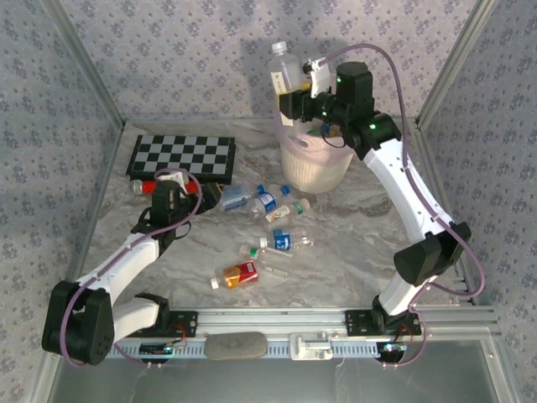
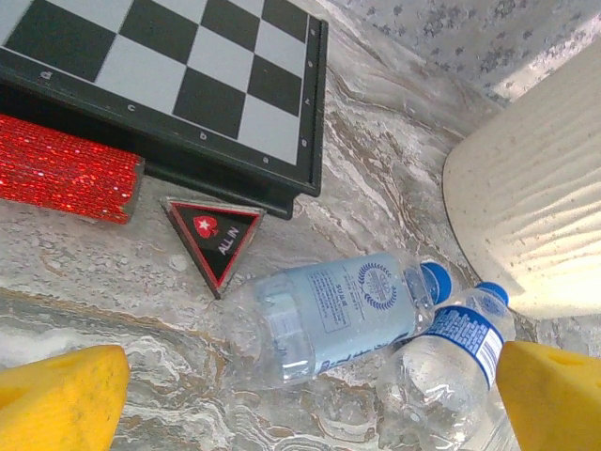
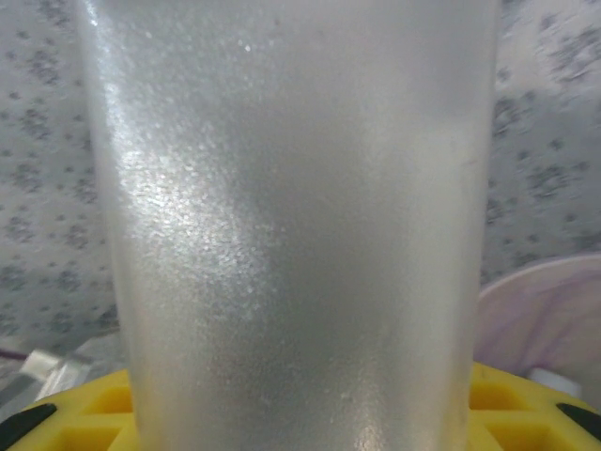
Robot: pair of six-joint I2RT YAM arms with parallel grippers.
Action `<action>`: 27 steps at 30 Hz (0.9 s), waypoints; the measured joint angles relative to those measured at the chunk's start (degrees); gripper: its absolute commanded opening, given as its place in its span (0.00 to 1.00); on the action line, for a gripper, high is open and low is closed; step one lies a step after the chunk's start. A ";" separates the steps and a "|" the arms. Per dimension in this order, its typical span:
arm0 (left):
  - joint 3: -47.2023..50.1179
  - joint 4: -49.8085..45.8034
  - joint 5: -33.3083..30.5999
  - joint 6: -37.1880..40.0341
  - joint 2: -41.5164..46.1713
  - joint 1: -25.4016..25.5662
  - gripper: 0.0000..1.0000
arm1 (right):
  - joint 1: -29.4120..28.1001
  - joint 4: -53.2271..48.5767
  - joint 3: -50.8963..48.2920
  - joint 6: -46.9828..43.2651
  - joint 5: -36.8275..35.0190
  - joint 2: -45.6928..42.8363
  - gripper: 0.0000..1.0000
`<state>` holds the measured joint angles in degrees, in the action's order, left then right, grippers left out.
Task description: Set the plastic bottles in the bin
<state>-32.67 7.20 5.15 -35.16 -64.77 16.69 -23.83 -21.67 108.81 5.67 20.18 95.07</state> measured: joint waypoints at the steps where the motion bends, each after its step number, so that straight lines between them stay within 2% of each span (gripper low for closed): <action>1: -0.26 -0.02 0.00 0.13 -0.35 0.37 1.00 | 0.20 -0.04 0.20 -0.85 -1.88 -0.13 0.42; 6: -1.05 0.17 -0.02 0.66 -1.40 2.43 1.00 | 0.92 -2.19 1.38 -5.40 -11.23 0.24 0.43; 12: -1.18 0.26 -0.55 1.11 -2.84 4.50 1.00 | 2.32 -6.08 5.84 -8.59 -18.29 4.87 0.43; 21: -1.27 0.26 -1.62 1.22 -3.23 5.25 1.00 | 3.37 -12.39 5.88 -9.14 -22.95 11.54 0.44; 25: -1.27 0.26 -1.77 1.22 -3.28 5.46 1.00 | 3.74 -14.45 5.88 -8.90 -23.02 12.98 0.48; 27: -1.27 0.26 -1.77 1.22 -3.28 5.57 1.00 | 3.85 -15.08 5.90 -8.50 -23.04 13.38 0.55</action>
<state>-33.93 7.46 3.38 -33.93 -68.05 22.26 -19.99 -36.75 114.72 -2.83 -2.85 108.44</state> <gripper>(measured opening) 0.999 0.503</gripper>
